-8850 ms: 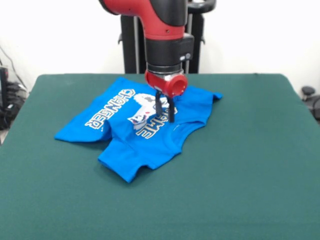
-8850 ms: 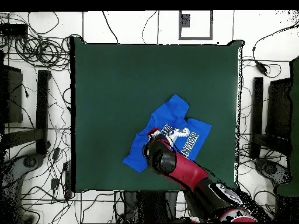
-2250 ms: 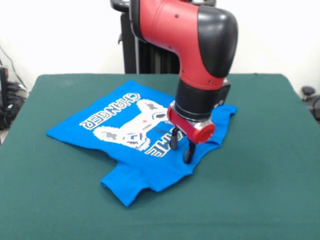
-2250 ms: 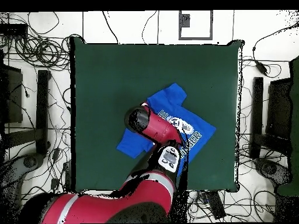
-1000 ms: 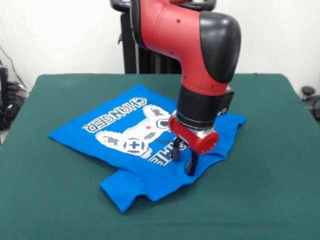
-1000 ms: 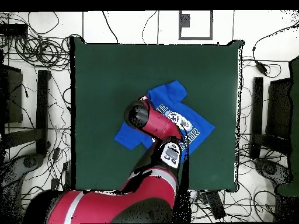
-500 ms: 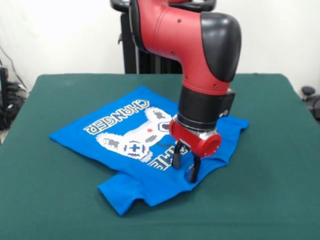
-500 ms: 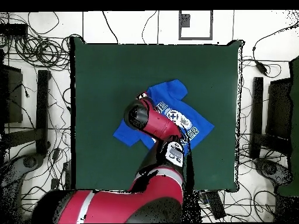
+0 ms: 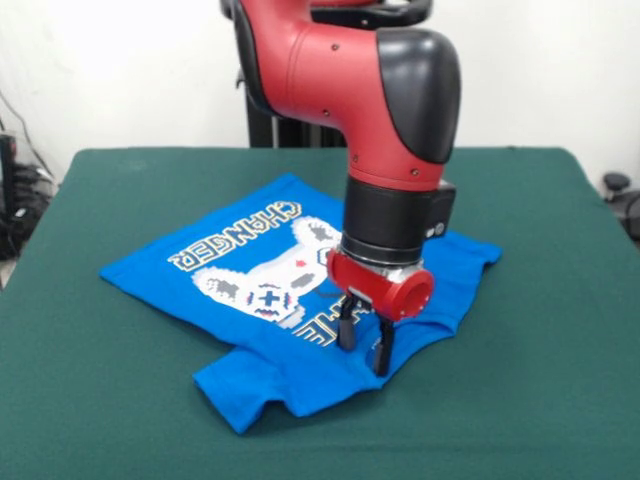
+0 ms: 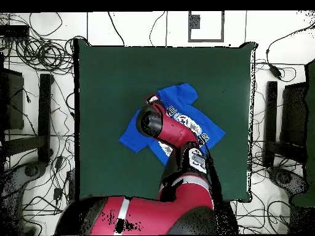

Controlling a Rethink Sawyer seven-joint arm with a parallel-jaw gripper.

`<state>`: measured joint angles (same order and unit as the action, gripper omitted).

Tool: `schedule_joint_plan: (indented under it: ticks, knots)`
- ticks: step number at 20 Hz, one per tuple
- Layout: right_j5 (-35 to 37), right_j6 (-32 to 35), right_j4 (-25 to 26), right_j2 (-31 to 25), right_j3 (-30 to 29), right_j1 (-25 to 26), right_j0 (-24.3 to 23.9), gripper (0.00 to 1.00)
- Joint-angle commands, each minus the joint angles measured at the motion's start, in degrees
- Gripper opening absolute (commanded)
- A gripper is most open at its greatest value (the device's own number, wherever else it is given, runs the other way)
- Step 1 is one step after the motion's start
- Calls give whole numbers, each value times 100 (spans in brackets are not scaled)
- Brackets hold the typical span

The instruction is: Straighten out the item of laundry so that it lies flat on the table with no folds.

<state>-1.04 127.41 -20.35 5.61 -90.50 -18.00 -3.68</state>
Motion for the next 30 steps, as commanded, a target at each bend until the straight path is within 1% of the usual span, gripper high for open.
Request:
schedule_joint_plan:
  ticks: [1, 11, 16, 21, 26, 30]
  knots:
    - [-667, 999, 492, -1144, -543, 197, -253, 100]
    - [-700, 1046, 802, -1523, -892, 42, -597, 100]
    - [-664, 1004, 804, -1572, -895, 18, -642, 100]
    - [-594, 1036, 813, -1545, -1001, -138, -621, 100]
    - [-533, 1070, 793, -1575, -1153, -300, -640, 100]
    - [-650, 1157, 788, -1649, -1332, -397, -666, 100]
